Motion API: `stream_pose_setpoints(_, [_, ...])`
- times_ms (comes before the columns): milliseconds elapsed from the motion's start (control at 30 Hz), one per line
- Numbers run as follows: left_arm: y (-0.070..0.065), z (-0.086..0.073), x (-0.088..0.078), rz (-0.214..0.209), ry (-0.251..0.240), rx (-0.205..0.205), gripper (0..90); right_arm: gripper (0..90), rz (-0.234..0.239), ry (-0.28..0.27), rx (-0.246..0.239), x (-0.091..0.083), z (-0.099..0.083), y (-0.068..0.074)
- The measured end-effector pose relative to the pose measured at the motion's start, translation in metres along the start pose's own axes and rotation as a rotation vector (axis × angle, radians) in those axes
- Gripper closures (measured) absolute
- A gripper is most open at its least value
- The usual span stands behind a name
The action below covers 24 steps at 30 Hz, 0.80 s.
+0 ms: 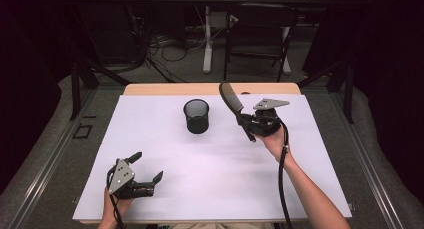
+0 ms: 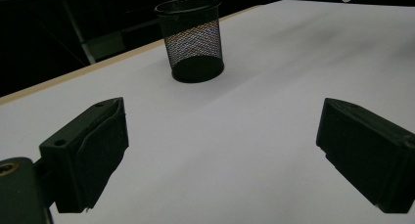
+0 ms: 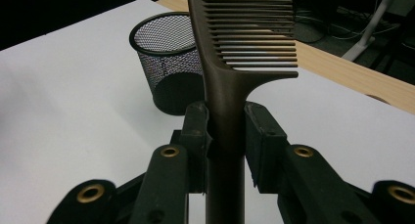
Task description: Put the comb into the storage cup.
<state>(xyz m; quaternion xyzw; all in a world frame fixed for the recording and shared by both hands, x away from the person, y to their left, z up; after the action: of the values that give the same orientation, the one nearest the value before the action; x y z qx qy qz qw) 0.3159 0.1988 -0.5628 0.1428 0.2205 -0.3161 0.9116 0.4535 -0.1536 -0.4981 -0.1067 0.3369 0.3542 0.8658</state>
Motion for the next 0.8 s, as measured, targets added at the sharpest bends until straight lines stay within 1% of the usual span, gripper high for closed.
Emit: stream_pose_setpoints(800, [0.000,0.000,0.000,-0.002,0.000,-0.001,5.4,72.5,0.002,-0.036,0.002,0.007,0.013,0.003])
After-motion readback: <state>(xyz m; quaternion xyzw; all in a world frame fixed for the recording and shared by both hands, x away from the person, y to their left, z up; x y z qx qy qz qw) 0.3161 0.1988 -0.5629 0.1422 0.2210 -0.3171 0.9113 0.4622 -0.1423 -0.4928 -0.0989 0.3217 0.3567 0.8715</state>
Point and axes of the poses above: each handheld gripper's, and its own axes: x roughly forward along the jaws, z roughly out of its top, y roughly to its left, the point moved 6 cm from there along x, roughly forward along the jaws, and after that the axes turned 12 degrees about y, right-handed, at the moved point
